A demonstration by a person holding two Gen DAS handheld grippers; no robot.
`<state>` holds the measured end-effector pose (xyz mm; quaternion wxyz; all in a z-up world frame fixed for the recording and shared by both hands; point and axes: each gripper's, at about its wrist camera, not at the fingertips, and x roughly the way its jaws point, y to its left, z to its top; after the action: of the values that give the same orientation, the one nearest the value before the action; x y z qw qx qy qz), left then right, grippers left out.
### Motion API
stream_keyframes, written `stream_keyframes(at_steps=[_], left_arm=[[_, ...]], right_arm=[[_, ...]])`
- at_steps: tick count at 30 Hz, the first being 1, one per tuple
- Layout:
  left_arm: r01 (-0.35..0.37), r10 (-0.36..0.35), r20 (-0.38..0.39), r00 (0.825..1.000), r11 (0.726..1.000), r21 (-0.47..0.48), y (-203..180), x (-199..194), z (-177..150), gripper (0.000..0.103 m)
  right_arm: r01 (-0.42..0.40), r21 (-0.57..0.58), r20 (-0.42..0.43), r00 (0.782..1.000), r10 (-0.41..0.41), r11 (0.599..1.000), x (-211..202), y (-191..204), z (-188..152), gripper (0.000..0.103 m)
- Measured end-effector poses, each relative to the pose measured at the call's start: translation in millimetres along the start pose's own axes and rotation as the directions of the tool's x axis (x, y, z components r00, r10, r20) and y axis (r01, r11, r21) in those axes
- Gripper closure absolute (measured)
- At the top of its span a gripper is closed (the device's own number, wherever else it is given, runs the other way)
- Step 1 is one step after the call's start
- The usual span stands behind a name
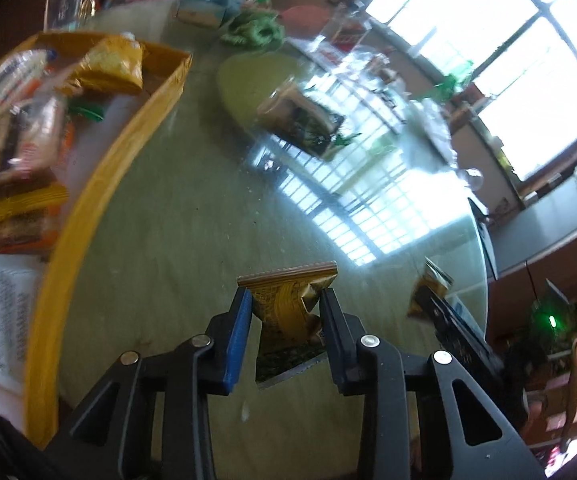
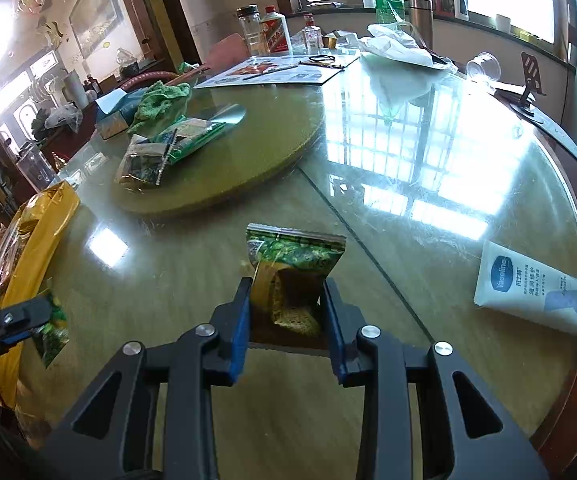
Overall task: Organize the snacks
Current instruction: 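Carry both bags to the yellow tray and open both grippers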
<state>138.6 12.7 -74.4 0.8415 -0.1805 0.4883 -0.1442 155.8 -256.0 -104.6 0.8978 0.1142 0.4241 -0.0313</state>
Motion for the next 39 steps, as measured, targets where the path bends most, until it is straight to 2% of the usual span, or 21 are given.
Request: stream_keyframes(at_steps=[6, 9, 11, 15, 16, 18, 21, 24, 26, 31, 35, 39], left_arm=[[0.046, -0.049, 0.079, 0.996, 0.998, 0.03, 19, -60, -17, 0.069], [0.025, -0.031, 0.156, 0.987, 0.999, 0.041, 39, -97, -22, 0.069], [0.004, -0.009, 0.201, 0.979, 1.0, 0.023, 58, -121, -21, 0.069], [-0.066, 0.08, 0.29, 0.954, 0.996, -0.056, 103, -158, -14, 0.069], [-0.101, 0.121, 0.312, 0.942, 0.992, -0.081, 116, -164, -12, 0.069], [-0.144, 0.173, 0.324, 0.93, 0.983, -0.112, 139, -172, -9, 0.069], [-0.193, 0.227, 0.319, 0.92, 0.972, -0.136, 165, -174, -6, 0.069], [-0.229, 0.259, 0.288, 0.922, 0.964, -0.134, 183, -163, -3, 0.069], [-0.243, 0.267, 0.269, 0.925, 0.963, -0.12, 190, -154, -1, 0.069], [-0.242, 0.262, 0.225, 0.939, 0.964, -0.111, 204, -140, 0, 0.069], [-0.274, 0.29, 0.189, 0.938, 0.956, -0.107, 213, -130, 3, 0.069], [-0.297, 0.313, 0.146, 0.939, 0.948, -0.118, 219, -122, 3, 0.064]], right_arm=[[-0.077, -0.05, 0.056, 0.995, 0.08, 0.996, -22, 13, -5, 0.069], [-0.197, -0.115, 0.082, 0.975, 0.207, 0.974, -49, 45, -13, 0.069], [-0.316, -0.195, 0.056, 0.942, 0.332, 0.929, -67, 83, -20, 0.069], [-0.453, -0.321, -0.038, 0.884, 0.466, 0.832, -79, 155, -32, 0.069], [-0.498, -0.338, -0.076, 0.86, 0.504, 0.799, -78, 176, -35, 0.069], [-0.548, -0.366, -0.129, 0.83, 0.542, 0.752, -77, 207, -38, 0.069], [-0.588, -0.405, -0.189, 0.803, 0.565, 0.7, -71, 246, -44, 0.069], [-0.594, -0.441, -0.236, 0.8, 0.552, 0.673, -61, 281, -53, 0.069], [-0.581, -0.45, -0.26, 0.812, 0.523, 0.678, -49, 297, -55, 0.069], [-0.576, -0.446, -0.312, 0.818, 0.484, 0.685, -24, 328, -59, 0.069], [-0.554, -0.468, -0.328, 0.832, 0.446, 0.689, -12, 342, -68, 0.069], [-0.545, -0.456, -0.341, 0.837, 0.428, 0.703, -3, 347, -73, 0.068]])
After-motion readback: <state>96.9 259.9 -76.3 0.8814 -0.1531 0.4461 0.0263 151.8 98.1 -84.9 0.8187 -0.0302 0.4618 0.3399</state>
